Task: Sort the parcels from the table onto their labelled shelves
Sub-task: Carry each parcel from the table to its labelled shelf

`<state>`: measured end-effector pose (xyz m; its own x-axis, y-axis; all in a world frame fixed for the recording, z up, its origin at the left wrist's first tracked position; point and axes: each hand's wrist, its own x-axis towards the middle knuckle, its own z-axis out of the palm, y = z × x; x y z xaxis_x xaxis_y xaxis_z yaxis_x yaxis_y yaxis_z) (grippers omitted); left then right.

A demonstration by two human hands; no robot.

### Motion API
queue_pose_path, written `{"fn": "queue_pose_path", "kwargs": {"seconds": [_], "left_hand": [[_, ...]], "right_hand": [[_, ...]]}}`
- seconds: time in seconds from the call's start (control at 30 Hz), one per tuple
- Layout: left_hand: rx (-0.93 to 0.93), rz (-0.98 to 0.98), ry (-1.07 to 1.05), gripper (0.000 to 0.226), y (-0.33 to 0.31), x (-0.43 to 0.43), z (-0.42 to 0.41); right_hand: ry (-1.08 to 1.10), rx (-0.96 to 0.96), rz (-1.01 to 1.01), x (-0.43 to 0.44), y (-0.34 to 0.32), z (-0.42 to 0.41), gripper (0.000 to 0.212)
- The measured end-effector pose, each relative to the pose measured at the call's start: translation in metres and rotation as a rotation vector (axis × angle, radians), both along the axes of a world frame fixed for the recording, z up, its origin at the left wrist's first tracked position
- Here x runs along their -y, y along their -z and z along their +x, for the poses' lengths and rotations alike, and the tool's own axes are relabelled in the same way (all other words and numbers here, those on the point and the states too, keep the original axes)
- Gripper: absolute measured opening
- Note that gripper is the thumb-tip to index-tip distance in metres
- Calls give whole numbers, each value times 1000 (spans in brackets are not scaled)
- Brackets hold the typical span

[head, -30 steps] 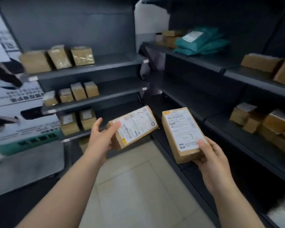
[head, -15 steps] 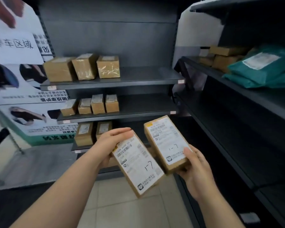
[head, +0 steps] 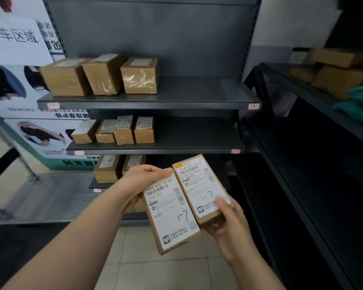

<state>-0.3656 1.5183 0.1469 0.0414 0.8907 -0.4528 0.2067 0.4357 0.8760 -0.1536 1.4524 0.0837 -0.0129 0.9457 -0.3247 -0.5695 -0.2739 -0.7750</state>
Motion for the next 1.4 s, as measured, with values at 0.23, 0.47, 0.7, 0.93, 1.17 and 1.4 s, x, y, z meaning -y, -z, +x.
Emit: {"fn": "queue_pose_path", "kwargs": {"seconds": [0.23,0.47,0.7,0.93,1.17,1.4], "left_hand": [[-25,-13,-7,31,22,-85,-22],[65,66,-152,27,42,-200,-42],[66,53,-274,21,79,-275,-35],[317,-76,-290,28,96,-329,-27],[-67,191,-126,36,132,-355,-20],[-702,229,142,31,153,-387,-13]], "right_hand": [[66,6,-113,-82,24,-28,57],[146,-249,-285,-177,32,-70,34],[300,-300,-341,-242,51,-97,42],[288,-300,-373,-306,58,-81,40],[171,-179,-379,-378,72,-61,39],[149,-83,-411,-419,98,-73,41]]}}
